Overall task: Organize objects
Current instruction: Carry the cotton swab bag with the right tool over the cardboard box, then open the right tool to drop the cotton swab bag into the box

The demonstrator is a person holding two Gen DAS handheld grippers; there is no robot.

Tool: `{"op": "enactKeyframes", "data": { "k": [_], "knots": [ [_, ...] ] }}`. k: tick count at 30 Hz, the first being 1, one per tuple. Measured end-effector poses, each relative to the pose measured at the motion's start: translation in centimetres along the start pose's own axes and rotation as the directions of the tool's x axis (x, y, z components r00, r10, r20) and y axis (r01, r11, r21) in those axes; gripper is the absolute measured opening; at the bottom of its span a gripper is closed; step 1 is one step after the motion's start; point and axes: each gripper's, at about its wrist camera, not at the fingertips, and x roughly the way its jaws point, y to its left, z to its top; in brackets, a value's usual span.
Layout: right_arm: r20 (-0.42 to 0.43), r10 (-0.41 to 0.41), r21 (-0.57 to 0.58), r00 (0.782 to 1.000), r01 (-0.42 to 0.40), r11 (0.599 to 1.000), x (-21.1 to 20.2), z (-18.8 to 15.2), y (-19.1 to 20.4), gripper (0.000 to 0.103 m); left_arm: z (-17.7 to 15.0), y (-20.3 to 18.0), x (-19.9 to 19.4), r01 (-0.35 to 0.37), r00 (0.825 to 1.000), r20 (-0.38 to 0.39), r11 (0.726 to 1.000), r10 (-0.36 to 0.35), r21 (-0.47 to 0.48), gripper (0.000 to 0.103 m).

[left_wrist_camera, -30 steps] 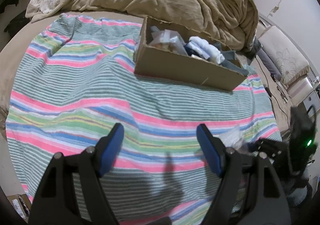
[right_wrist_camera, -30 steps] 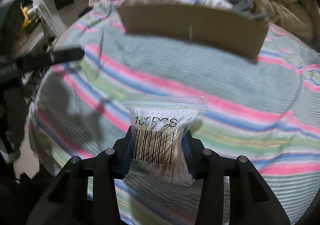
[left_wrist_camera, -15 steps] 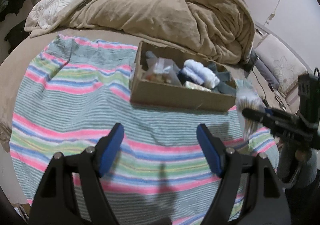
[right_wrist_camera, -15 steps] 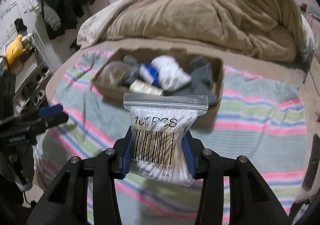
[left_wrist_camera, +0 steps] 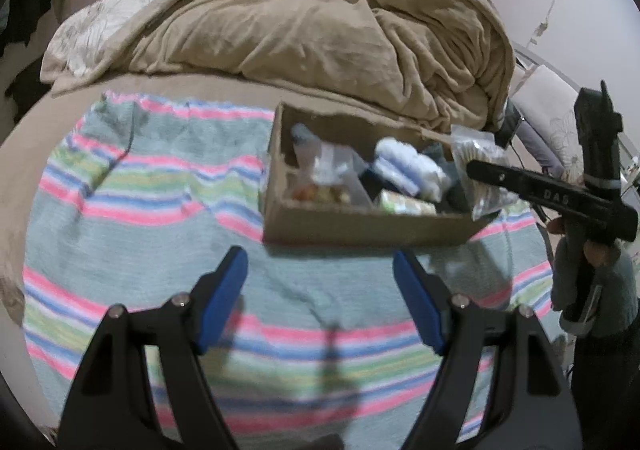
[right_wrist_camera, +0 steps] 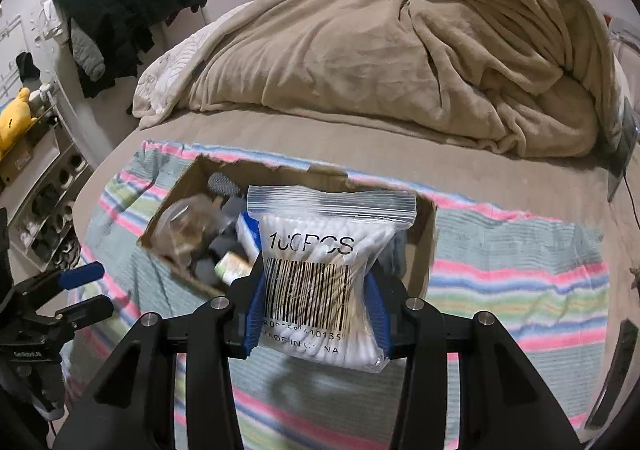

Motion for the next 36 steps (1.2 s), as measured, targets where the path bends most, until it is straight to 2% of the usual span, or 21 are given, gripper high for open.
{"op": "enactKeyframes", "data": {
  "k": [6,8,10,14,19,22,25,28,32,36],
  "knots": [
    [-0.029,-0.012,0.086,1.000,0.014,0.996,3.0,0.6,-2.8,0.048,2.6,0.4,0.6,-0.014,0.999,0.038,1.000,0.014,0.004,0.077],
    [-0.031,-0.027,0.105,0.999,0.031,0.994,3.5,0.6,-3.6,0.059,2.9,0.4,0.9,-0.012,0.999,0.036,1.000,0.012,-0.001,0.077],
    [-0.018,-0.016,0.136,1.000,0.018,0.990,3.2,0.5,-4.4,0.061,2.9,0.3,1.4,-0.013,1.000,0.029,1.000,0.013,0.002,0.077],
    [0.022,-0.005,0.115,1.000,0.002,0.993,2.1,0.5,-4.5,0.072,2.7,-0.1,2.3,-0.011,1.000,0.004,1.000,0.011,0.011,0.077],
    [0.051,-0.008,0.178,0.999,-0.001,0.984,1.8,-0.1,-6.3,0.073,2.8,-0.4,2.7,-0.010,1.000,0.001,1.000,0.010,0.011,0.077],
    [0.064,-0.003,0.237,0.998,-0.012,0.971,1.7,-0.8,-7.3,0.078,2.9,-0.3,2.7,-0.018,1.000,0.004,1.000,0.018,0.009,0.077],
    [0.037,-0.018,0.225,0.999,0.010,0.974,2.7,-1.4,-7.3,0.079,3.1,0.0,2.9,-0.031,1.000,0.005,1.000,0.031,0.006,0.077],
    [0.006,0.009,0.248,1.000,-0.011,0.969,4.3,-2.1,-7.7,0.083,3.2,0.2,3.2,-0.037,0.999,0.001,0.999,0.037,0.005,0.077],
    [0.010,0.001,0.258,1.000,-0.003,0.966,5.2,-2.5,-8.3,0.091,3.3,0.3,3.3,-0.040,0.999,-0.003,0.999,0.040,0.009,0.077],
    [0.008,-0.037,0.228,0.999,0.034,0.973,5.4,-2.6,-7.8,0.092,3.2,0.5,3.4,-0.044,0.999,-0.016,0.999,0.044,0.005,0.077]
  ]
}}
